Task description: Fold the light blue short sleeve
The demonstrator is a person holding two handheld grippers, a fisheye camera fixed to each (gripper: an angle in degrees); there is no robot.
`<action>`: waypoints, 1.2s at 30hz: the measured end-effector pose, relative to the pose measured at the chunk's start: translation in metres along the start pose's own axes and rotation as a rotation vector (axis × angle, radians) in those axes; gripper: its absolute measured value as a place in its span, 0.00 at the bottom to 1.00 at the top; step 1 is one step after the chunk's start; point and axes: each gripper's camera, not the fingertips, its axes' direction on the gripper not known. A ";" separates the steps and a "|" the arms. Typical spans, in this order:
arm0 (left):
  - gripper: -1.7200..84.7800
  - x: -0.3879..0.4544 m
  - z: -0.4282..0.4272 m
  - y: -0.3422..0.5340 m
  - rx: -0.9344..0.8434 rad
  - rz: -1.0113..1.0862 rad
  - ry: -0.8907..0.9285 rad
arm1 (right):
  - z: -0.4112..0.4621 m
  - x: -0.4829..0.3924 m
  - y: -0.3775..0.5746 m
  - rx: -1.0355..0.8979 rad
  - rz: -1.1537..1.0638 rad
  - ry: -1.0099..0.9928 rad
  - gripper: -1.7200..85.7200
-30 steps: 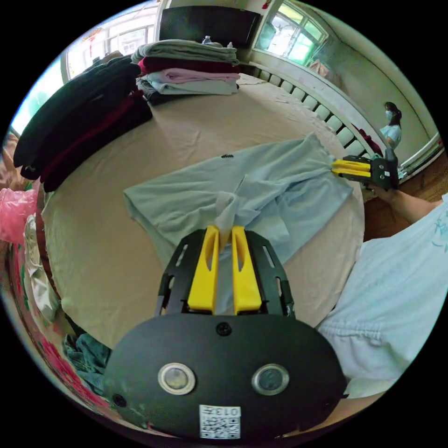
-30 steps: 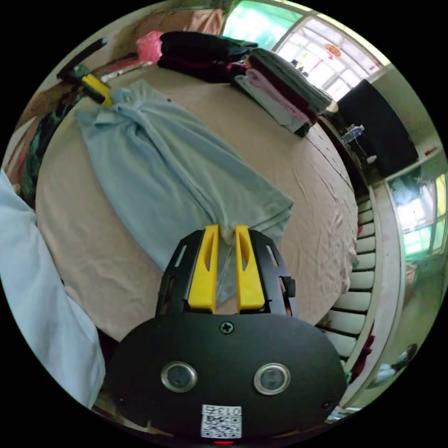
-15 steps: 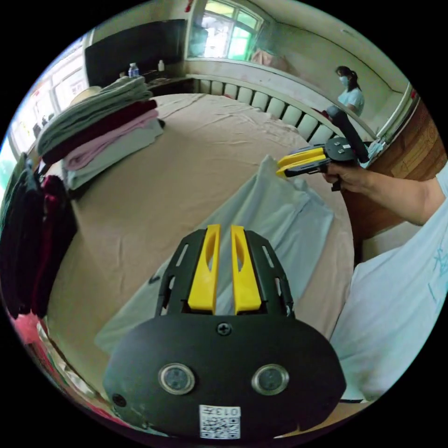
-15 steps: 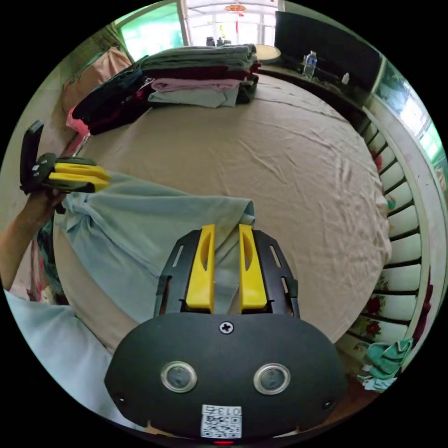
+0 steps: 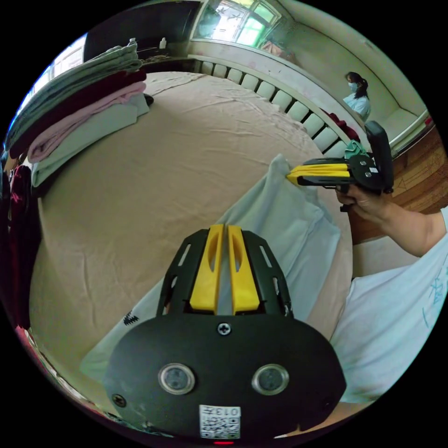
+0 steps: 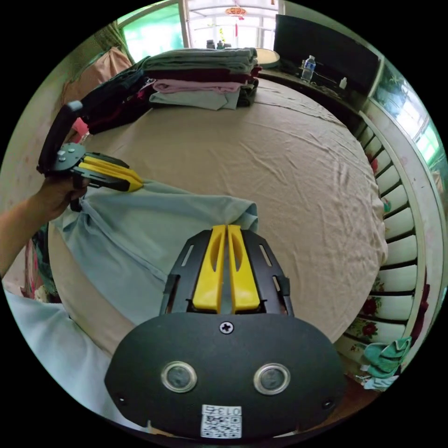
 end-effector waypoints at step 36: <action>0.03 0.171 0.009 -0.006 -0.028 0.392 0.002 | -0.038 -0.079 0.064 0.093 -0.141 -0.046 0.02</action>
